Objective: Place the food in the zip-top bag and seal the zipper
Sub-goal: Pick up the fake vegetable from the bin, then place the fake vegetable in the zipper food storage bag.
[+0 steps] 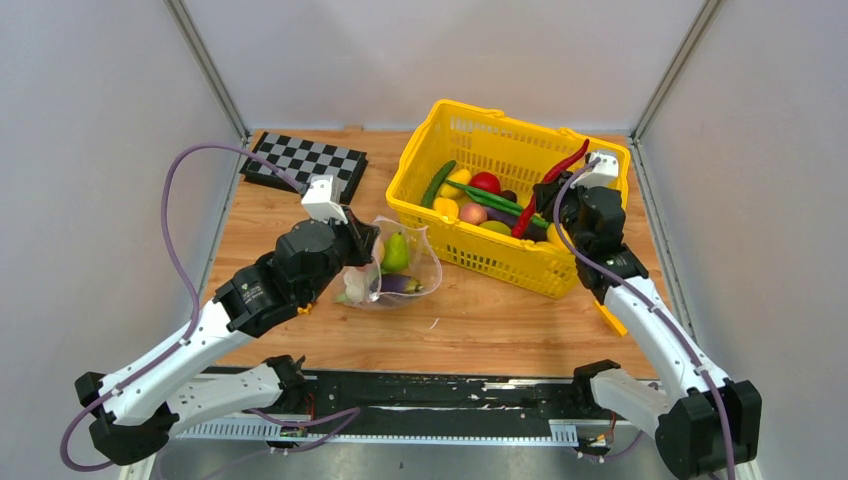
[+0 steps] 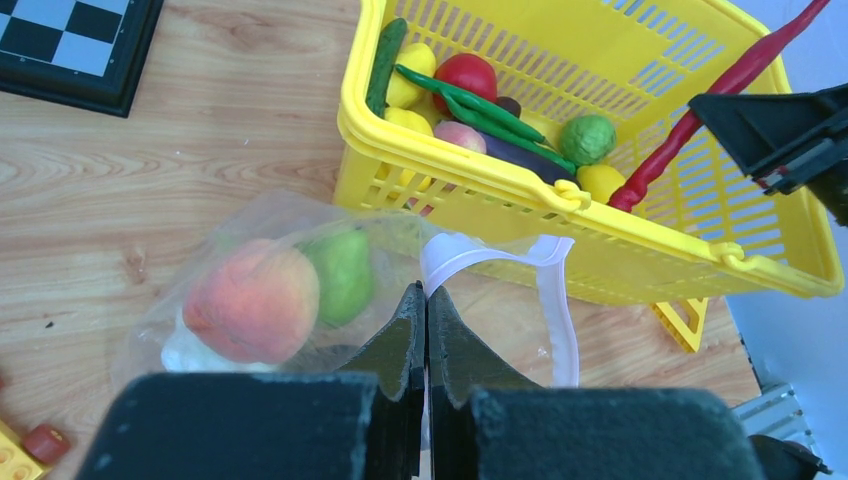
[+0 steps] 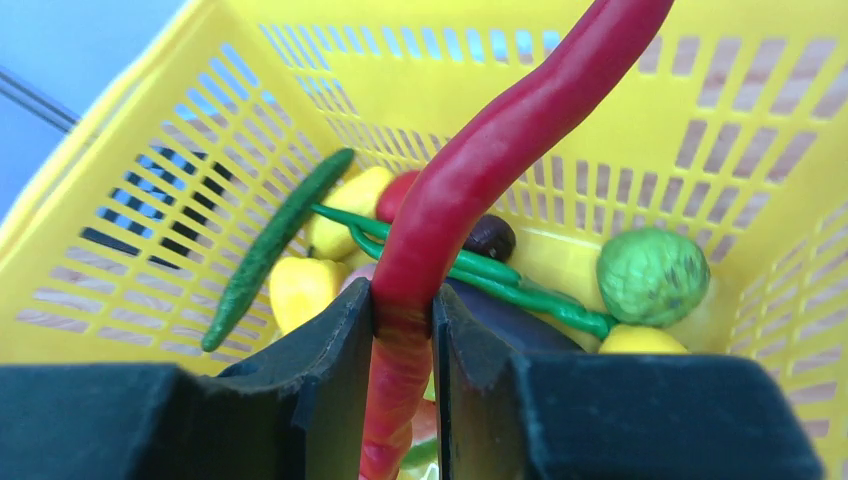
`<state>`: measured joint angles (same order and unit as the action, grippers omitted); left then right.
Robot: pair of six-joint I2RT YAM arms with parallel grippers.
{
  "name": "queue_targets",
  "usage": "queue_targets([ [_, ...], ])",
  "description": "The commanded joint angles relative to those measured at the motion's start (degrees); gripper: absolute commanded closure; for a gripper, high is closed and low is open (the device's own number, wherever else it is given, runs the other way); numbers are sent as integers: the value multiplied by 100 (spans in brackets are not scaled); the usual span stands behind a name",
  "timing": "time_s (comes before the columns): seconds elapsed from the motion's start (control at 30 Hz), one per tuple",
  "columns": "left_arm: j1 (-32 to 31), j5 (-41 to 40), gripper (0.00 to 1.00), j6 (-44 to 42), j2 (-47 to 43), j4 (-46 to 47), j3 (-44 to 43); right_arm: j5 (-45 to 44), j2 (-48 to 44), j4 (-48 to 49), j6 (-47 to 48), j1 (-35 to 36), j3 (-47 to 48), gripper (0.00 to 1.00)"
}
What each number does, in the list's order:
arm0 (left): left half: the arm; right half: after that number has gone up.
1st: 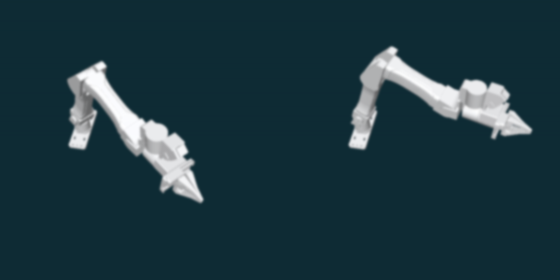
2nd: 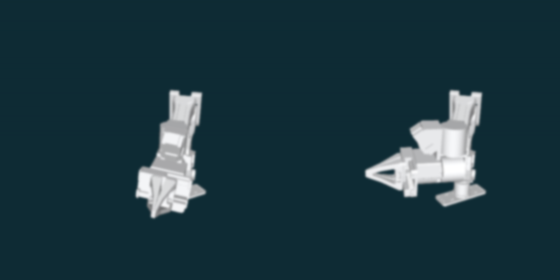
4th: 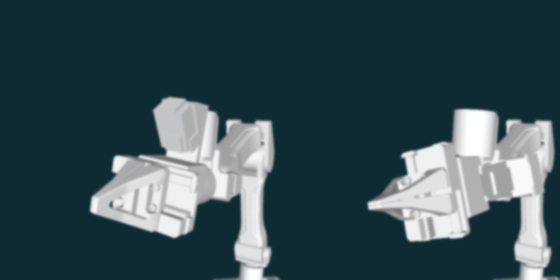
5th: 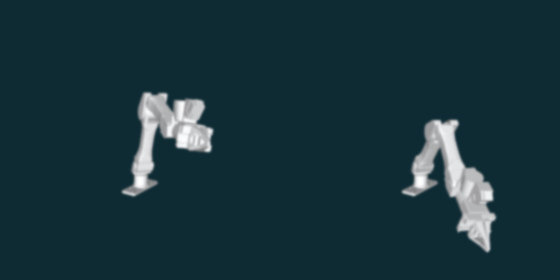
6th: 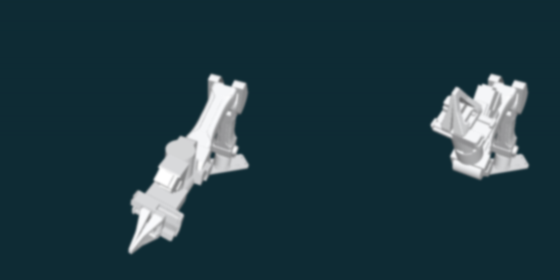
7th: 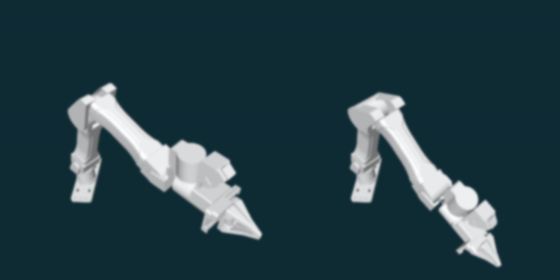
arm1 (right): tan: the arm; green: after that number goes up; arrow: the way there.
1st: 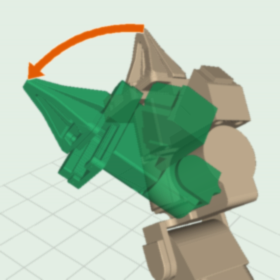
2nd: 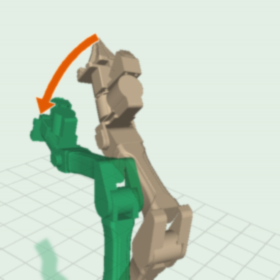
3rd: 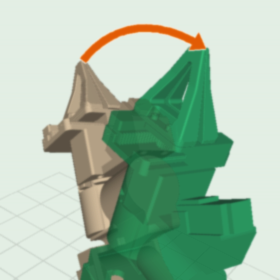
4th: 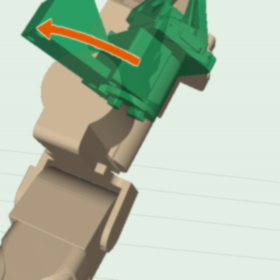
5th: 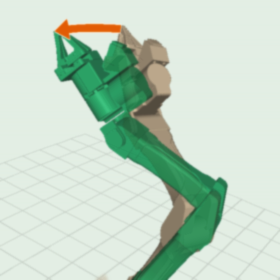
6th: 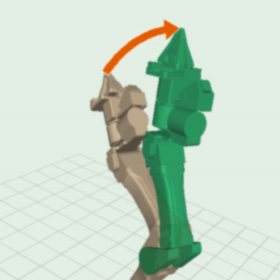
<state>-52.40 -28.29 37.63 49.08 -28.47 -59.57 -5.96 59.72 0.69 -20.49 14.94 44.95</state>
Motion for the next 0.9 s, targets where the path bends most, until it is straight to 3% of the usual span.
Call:
queue_targets([
  [0.0,20,21,100,8,-49,174,-72,493,-311,581,361,0,270,95],
  [0.13,21,74,100,17,-52,177,-63,973,-660,741,335,3,252,95],
  [0.37,21,145,100,32,-59,176,-63,1054,-1171,731,349,0,486,98],
  [0.67,21,338,100,34,48,286,-107,2007,-1417,1016,-378,8,671,99],
  [0.77,21,395,100,59,68,353,-105,2483,-1341,1314,-667,156,702,100],
  [0.87,20,468,100,90,99,420,-114,2291,-1298,1420,-586,576,718,100],
])
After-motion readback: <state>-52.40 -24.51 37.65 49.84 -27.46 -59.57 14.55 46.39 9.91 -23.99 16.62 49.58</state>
